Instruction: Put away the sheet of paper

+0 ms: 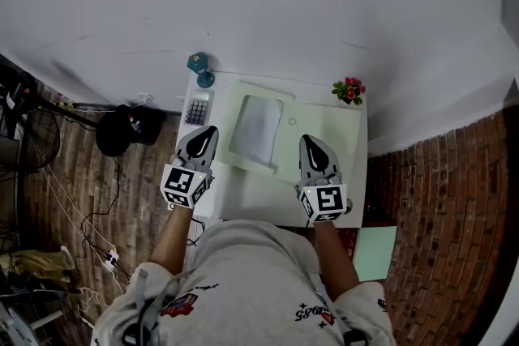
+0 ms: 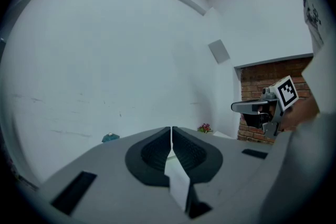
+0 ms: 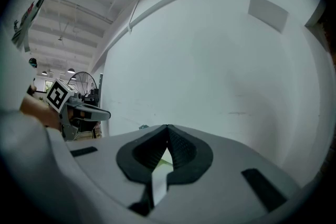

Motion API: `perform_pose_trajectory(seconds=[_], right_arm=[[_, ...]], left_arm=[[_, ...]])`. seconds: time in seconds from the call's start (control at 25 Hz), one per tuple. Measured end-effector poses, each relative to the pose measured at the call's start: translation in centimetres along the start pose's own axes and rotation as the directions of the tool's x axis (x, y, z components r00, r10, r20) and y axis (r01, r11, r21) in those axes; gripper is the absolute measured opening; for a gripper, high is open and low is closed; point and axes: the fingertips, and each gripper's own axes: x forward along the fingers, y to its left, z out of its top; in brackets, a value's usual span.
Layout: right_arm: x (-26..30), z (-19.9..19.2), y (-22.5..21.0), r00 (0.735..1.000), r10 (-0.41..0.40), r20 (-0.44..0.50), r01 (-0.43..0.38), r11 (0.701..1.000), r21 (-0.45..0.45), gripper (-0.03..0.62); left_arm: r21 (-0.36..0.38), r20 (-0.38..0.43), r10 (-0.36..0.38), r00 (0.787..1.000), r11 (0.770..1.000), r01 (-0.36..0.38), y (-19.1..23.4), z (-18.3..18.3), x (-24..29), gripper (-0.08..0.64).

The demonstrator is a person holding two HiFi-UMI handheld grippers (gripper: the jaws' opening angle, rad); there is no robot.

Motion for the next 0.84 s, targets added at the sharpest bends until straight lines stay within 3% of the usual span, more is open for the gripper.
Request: perform_pose_trajectory(seconds=[0.84], right_arm=[[0.40, 0.14, -0.01, 1.000, 0.006, -0.002, -0.006, 1.000, -0.006, -0.003]], left_arm=[[-0.016, -0.022, -0.006, 1.000, 1.000, 0.006, -0.17, -0.82, 0.40, 0.028]])
